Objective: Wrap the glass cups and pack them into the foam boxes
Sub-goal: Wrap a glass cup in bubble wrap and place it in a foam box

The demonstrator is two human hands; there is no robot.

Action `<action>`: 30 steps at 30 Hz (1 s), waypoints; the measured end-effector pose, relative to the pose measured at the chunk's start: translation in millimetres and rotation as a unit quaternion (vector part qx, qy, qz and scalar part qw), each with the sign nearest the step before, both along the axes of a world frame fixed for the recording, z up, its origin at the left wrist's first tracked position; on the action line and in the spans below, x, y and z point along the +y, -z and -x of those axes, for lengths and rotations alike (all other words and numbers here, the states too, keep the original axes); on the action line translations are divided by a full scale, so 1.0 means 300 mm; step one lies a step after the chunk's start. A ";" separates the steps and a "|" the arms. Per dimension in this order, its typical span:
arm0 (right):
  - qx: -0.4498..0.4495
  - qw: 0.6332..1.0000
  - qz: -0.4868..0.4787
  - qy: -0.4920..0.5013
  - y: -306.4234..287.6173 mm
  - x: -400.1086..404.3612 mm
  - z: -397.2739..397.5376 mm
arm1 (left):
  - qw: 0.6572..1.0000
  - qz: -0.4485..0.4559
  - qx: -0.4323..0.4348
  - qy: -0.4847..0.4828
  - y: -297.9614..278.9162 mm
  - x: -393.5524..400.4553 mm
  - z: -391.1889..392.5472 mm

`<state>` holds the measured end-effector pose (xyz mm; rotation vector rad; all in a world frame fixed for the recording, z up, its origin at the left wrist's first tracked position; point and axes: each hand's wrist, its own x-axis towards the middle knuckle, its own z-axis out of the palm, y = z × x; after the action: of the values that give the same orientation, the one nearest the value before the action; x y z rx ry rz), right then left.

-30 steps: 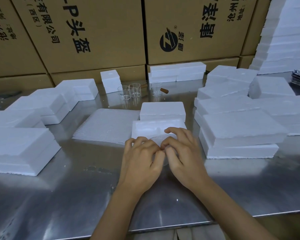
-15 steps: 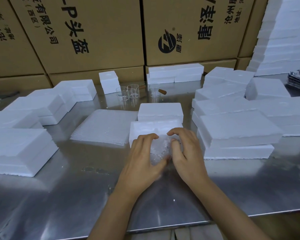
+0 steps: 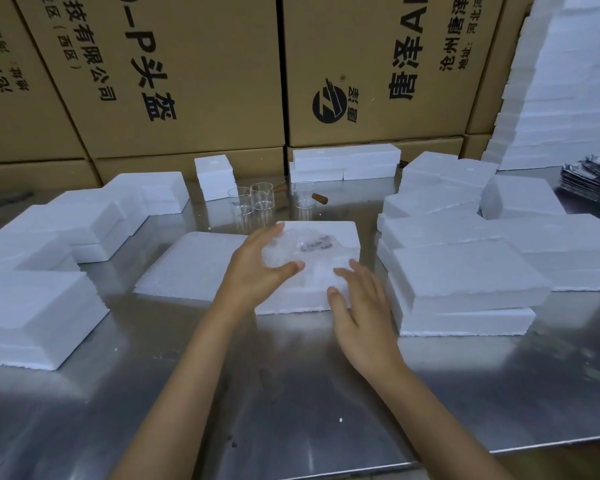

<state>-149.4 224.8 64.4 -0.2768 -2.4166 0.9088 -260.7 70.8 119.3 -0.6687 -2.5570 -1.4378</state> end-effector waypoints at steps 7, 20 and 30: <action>-0.045 0.998 -0.033 -0.022 0.027 0.012 0.010 | 0.999 0.021 -0.027 0.017 0.105 -0.009 0.037; -0.172 0.985 -0.028 0.006 -0.326 0.101 0.391 | 0.998 -0.018 -0.053 0.033 0.110 -0.009 0.025; -0.381 0.921 -0.067 -0.034 -0.295 0.223 0.578 | 0.994 -0.041 -0.079 0.061 0.111 -0.020 0.019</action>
<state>-322.8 291.7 152.8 -0.5858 -3.2029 0.7409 -266.3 64.8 86.1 -0.7384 -2.5955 -1.6887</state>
